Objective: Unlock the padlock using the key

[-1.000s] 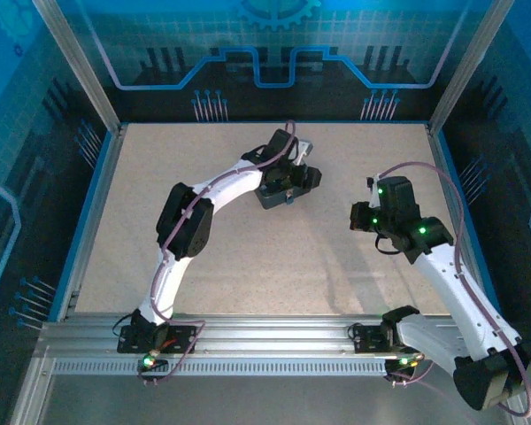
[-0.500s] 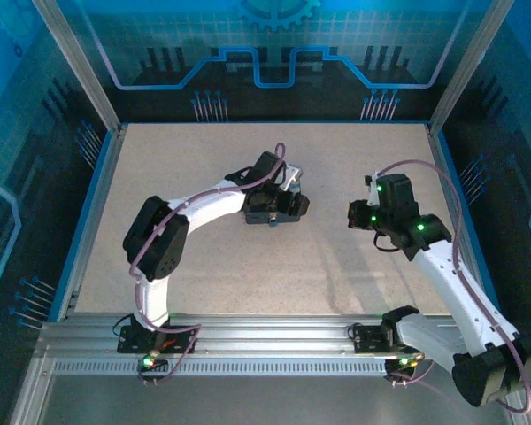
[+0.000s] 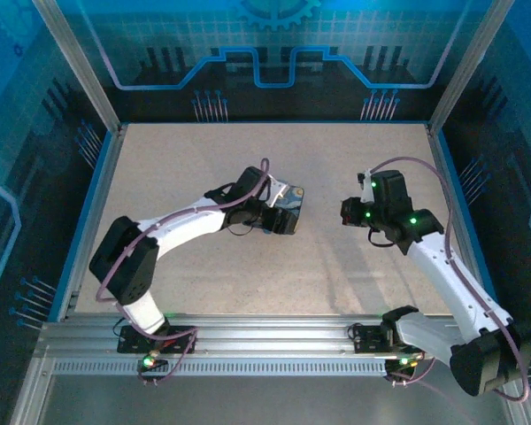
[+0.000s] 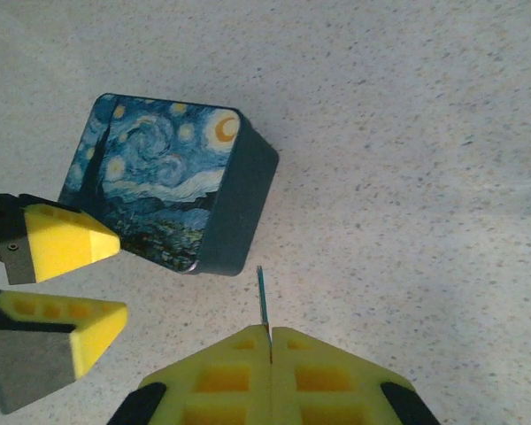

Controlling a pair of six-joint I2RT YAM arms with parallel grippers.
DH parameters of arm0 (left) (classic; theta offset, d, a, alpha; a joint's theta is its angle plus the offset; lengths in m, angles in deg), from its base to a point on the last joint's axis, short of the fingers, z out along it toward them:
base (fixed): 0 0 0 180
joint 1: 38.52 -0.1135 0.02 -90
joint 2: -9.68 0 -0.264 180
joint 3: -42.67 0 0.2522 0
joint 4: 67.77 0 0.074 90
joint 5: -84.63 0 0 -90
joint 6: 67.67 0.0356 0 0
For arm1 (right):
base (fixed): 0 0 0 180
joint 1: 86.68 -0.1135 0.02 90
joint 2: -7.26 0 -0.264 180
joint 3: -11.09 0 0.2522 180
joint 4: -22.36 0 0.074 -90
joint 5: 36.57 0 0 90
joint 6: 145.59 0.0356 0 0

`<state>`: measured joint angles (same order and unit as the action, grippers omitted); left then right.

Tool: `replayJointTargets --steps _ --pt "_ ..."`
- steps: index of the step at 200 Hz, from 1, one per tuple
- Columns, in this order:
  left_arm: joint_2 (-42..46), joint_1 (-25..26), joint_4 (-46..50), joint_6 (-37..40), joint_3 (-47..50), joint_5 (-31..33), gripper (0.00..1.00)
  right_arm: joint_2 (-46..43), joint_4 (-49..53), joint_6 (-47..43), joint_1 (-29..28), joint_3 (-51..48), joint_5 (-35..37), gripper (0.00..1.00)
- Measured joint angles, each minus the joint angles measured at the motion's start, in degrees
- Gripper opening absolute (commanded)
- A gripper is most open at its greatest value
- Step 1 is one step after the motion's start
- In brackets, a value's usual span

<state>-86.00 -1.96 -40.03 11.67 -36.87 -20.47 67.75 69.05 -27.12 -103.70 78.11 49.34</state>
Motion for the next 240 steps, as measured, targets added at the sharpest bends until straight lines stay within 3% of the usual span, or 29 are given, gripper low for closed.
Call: replayJointTargets --steps 54,90,119,196,240 --pt "11.89 -0.74 -4.42 -3.52 8.31 0.90 0.83 7.96 -12.39 2.49 -3.82 -1.90 -8.70 0.00" --pt "15.63 -7.30 -7.85 -11.19 16.98 -0.20 0.83 16.48 -21.22 4.46 -6.36 -1.84 -12.31 0.00" --pt "15.65 -11.52 -9.90 -16.44 21.29 -1.01 0.83 23.78 -25.53 5.64 -6.97 -0.28 -14.62 0.00" --pt "8.70 -11.61 -19.91 -20.98 21.77 -3.23 0.84 36.41 -36.37 9.33 -7.10 2.43 -19.19 0.00" --pt "3.93 -11.80 -23.52 -20.98 21.55 -3.41 0.86 38.05 -39.47 10.84 -7.10 2.01 -20.20 0.00"
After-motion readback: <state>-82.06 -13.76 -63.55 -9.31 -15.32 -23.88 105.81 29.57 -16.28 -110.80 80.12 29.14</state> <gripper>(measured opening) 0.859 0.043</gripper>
